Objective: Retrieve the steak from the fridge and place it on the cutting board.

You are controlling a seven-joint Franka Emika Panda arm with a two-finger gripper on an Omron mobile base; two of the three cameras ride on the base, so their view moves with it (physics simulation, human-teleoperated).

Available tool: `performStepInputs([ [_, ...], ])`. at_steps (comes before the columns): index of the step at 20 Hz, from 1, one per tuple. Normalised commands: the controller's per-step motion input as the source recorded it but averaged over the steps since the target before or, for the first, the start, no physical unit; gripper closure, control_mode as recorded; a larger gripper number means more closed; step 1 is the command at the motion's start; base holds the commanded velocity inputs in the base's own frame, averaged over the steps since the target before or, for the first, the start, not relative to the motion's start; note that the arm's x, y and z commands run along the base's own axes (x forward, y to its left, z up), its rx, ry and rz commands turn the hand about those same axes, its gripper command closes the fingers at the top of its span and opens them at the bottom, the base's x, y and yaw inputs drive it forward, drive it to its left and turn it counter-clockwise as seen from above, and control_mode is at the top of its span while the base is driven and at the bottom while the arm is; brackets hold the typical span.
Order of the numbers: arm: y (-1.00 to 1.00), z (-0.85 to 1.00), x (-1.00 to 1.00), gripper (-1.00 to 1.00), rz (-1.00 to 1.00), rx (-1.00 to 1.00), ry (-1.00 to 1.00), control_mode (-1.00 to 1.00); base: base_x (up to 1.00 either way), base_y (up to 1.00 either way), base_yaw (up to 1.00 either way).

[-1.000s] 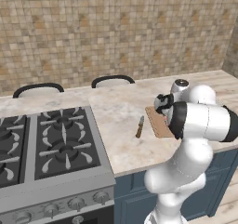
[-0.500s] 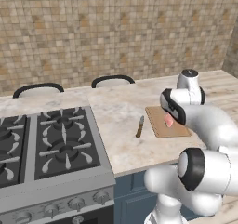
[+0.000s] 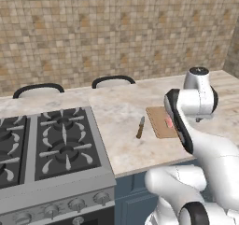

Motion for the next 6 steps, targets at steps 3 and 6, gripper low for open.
performStepInputs([
  [3,0.81,0.01,-0.42,-1.00,0.03,0.04,-0.10,-1.00,0.00,0.00,0.00],
  [6,0.77,0.00,-0.41,-1.00,0.02,0.01,-0.09,-1.00,0.00,0.00,0.00],
])
